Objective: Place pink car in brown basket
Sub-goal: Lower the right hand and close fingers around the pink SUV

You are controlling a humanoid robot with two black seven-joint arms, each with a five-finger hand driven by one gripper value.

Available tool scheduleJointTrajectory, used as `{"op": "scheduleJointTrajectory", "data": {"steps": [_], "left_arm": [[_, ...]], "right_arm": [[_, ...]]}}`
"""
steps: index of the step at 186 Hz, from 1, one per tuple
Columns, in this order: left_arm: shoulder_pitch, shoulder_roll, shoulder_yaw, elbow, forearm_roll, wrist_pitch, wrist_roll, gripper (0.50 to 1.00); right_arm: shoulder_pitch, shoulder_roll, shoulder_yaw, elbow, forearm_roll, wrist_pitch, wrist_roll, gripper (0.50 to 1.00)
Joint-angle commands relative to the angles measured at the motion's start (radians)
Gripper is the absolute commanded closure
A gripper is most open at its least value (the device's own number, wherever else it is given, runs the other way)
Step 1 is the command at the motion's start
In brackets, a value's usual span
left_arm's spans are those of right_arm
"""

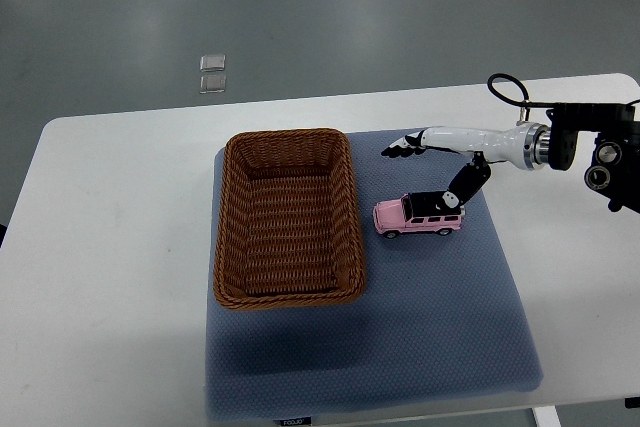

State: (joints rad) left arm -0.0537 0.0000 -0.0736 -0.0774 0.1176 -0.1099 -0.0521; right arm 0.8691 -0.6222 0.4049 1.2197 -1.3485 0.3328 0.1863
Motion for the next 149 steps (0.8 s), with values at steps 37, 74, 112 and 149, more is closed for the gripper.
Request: {"op": "scheduleJointTrajectory", "data": {"steps": [37,74,112,149], "left_arm": [[0.000,0.000,0.000,-0.001,-0.001,-0.001,0.000,0.500],[0.000,0.000,0.000,-0.001,0.001,-0.001,0.000,0.500],[0.000,0.000,0.000,-0.002,0.001,-0.001,0.000,0.500],[0.000,0.000,-0.002,-0.002,0.001,-0.001,0.000,0.500]], "right_arm": [[-0.001,0.003,-0.075,-0.034,-0.009,-0.078,-0.004,0.601],[-0.015,0.004,-0.098,-0.052,-0.029,-0.083,-0.004,0.623],[-0.024,0.004,-0.126,-0.063,-0.040,-0.120,-0.004,0.632],[-0.030,0.036,-0.129,-0.080,-0.044,-0.130,-0.005,0.656]]}}
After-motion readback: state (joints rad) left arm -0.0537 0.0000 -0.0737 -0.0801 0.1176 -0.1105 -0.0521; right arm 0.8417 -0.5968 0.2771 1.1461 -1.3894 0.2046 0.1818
